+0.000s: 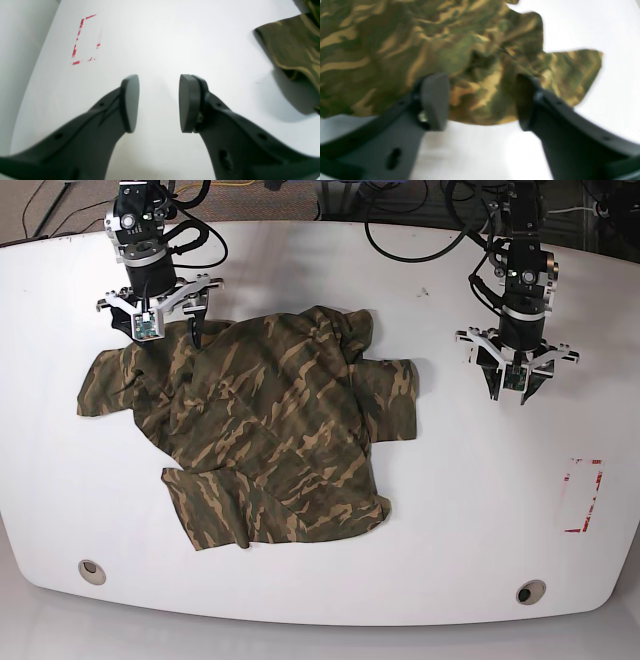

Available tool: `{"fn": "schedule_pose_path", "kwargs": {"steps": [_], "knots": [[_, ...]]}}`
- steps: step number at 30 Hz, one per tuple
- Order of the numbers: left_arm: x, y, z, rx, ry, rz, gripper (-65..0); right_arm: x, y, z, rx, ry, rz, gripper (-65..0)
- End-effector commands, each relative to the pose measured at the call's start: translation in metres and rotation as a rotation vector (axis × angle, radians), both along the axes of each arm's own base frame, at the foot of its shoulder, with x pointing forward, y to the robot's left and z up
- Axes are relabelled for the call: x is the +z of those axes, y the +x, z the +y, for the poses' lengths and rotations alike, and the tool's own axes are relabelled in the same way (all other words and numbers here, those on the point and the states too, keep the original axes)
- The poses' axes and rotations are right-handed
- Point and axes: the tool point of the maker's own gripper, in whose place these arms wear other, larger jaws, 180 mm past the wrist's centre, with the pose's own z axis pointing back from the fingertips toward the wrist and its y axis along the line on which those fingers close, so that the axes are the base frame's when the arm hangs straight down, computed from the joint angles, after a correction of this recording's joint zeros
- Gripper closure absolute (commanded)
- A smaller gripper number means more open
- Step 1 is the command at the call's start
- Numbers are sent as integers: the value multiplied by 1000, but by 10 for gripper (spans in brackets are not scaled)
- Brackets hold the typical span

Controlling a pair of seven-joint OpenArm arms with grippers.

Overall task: Layout the t-shirt on the table in an organized manner, then fold the t-shirt properly
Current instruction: 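Grasp the shirt's collar area with the right gripper and drag it outward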

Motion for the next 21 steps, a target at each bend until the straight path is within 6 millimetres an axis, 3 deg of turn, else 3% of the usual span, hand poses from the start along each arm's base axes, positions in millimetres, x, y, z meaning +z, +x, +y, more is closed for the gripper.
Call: {"fn": "schedule_pose_path", "kwargs": {"steps": [1, 4, 6, 14, 21], "knots": [[16, 15, -8, -22, -16, -61, -212, 15, 11, 2, 19, -5, -59, -285], [26, 23, -15, -29, -38, -83, -216, 16, 21, 11, 45, 6, -73, -178], [26, 25, -18, -33, -46, -80, -213, 17, 25, 12, 48, 7, -81, -163], [19, 17, -9, -12, -48, -52, -223, 18, 42, -1, 11, -16, -107, -248], [23, 16, -7, -13, -36, -65, -229, 8, 40, -16, 10, -145, -65, -344]]}}
